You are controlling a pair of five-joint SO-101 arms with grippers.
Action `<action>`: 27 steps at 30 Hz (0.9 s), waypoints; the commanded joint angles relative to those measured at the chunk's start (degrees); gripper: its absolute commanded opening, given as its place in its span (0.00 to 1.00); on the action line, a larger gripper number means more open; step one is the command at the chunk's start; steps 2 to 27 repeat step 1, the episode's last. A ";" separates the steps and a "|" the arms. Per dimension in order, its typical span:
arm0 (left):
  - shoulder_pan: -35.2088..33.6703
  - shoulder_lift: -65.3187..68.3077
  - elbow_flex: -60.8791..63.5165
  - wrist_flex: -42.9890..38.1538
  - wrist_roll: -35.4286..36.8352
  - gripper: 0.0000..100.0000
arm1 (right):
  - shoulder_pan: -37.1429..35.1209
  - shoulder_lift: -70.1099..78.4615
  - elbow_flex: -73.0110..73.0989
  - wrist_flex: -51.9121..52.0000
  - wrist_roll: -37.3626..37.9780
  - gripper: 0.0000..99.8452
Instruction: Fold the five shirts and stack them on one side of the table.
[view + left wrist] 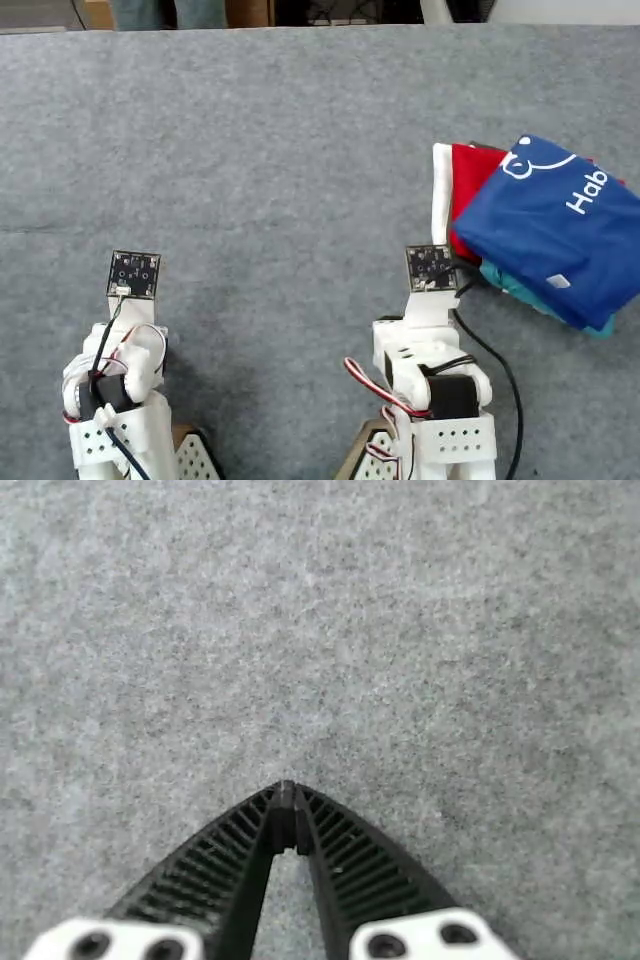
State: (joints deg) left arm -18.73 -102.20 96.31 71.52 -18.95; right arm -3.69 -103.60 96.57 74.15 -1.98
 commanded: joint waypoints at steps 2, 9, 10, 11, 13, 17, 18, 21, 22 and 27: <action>0.22 -0.18 1.01 0.79 -0.18 0.03 | 0.53 -4.00 -0.04 0.18 0.26 0.01; 0.22 -0.18 1.01 0.79 -0.18 0.03 | 0.53 -4.00 -0.04 0.18 0.26 0.01; 0.22 -0.18 1.01 0.79 -0.18 0.03 | 0.53 -4.00 -0.04 0.18 0.26 0.01; 0.22 -0.18 1.01 0.79 -0.18 0.03 | 0.53 -4.00 -0.04 0.18 0.26 0.01; 0.22 -0.18 1.01 0.79 -0.18 0.03 | 0.53 -4.00 -0.04 0.18 0.26 0.01; 0.22 -0.18 1.01 0.79 -0.18 0.03 | 0.53 -4.00 -0.04 0.18 0.26 0.01; 0.22 -0.18 1.01 0.79 -0.18 0.03 | 0.53 -4.00 -0.04 0.18 0.26 0.01; 0.22 -0.18 1.01 0.79 -0.18 0.03 | 0.53 -4.00 -0.04 0.18 0.26 0.01; 0.22 -0.18 1.01 0.79 -0.18 0.03 | 0.53 -4.00 -0.04 0.18 0.26 0.01; 0.22 -0.18 1.01 0.79 -0.18 0.03 | 0.53 -4.00 -0.04 0.18 0.26 0.01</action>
